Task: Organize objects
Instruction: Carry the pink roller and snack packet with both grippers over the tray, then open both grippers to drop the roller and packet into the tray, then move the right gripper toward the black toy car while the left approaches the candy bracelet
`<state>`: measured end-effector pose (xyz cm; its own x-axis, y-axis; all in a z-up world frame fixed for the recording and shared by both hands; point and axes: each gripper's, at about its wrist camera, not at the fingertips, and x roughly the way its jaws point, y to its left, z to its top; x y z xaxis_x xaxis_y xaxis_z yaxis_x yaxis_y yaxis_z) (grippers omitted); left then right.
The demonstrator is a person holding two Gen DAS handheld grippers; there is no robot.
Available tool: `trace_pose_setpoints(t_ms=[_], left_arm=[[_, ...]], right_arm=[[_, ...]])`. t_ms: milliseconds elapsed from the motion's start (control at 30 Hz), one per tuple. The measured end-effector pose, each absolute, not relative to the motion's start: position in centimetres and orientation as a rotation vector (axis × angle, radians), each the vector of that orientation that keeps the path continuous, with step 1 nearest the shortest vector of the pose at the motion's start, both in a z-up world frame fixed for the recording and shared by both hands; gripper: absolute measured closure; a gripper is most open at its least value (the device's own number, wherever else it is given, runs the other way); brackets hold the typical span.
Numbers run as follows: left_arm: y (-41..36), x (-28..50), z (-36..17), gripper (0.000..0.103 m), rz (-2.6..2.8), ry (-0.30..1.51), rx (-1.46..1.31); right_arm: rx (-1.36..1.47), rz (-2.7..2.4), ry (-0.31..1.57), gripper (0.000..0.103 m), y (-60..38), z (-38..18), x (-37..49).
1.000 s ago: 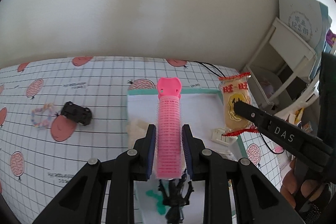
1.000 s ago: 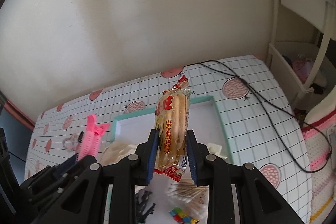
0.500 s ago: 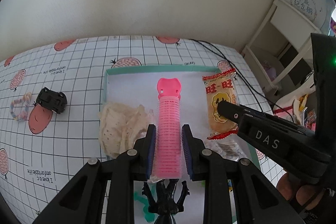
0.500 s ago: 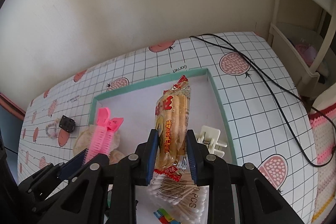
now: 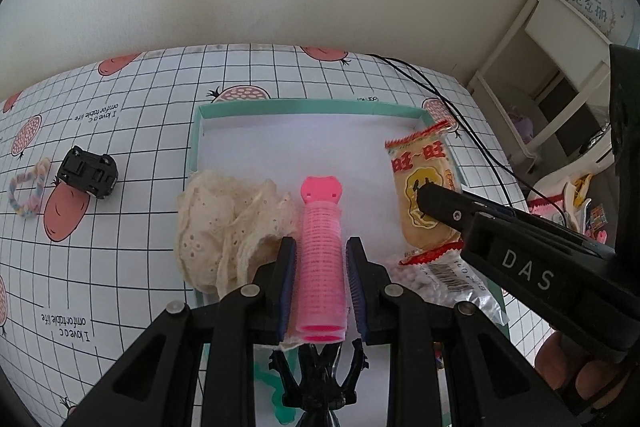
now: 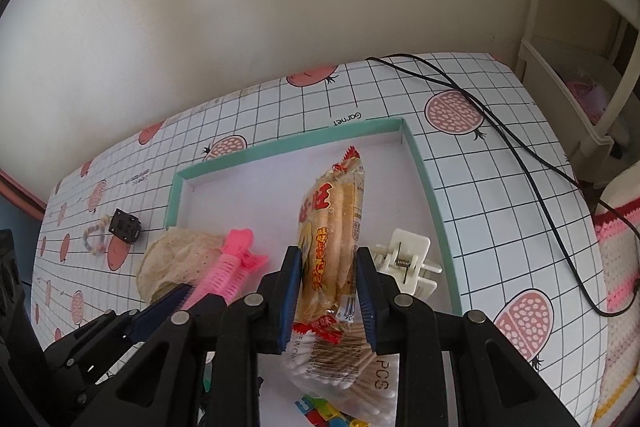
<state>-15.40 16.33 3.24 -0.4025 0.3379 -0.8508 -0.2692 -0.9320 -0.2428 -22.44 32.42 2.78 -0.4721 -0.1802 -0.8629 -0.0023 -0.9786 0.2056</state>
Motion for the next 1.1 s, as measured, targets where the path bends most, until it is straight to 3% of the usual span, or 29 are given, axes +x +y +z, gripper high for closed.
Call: trace_pose_setpoints(t_ms=[100, 200, 600, 733, 800, 967, 1100], left_arm=[[16.2, -15.3, 3.7, 0.073, 2.364, -0.102, -1.451], [16.0, -15.2, 4.5, 0.064, 2.362, -0.118, -1.432], [14.6, -14.5, 9.1, 0.061, 2.420, -0.162, -1.311], [13.5, -14.4, 10.6, 0.049, 2.484, -0.170, -1.283], [12.9, -14.3, 11.1, 0.048, 2.535, -0.151, -1.278], [10.9, -14.7, 11.8, 0.031, 2.631, -0.195, -1.279], [8.9, -15.0, 11.8, 0.028, 2.705, -0.217, -1.293]], right_arm=[[1.552, -2.603, -0.278, 0.073, 32.5, 3.1, -22.3], [1.537, -2.614, -0.280, 0.073, 32.6, 3.9, -22.2], [1.377, -2.680, -0.258, 0.073, 32.1, 8.9, -20.8], [1.352, -2.695, -0.233, 0.073, 31.8, 10.0, -20.4], [1.351, -2.698, -0.221, 0.073, 31.6, 10.4, -20.3], [1.330, -2.698, -0.173, 0.055, 31.0, 10.8, -20.1], [1.313, -2.699, -0.147, 0.043, 30.6, 11.3, -19.9]])
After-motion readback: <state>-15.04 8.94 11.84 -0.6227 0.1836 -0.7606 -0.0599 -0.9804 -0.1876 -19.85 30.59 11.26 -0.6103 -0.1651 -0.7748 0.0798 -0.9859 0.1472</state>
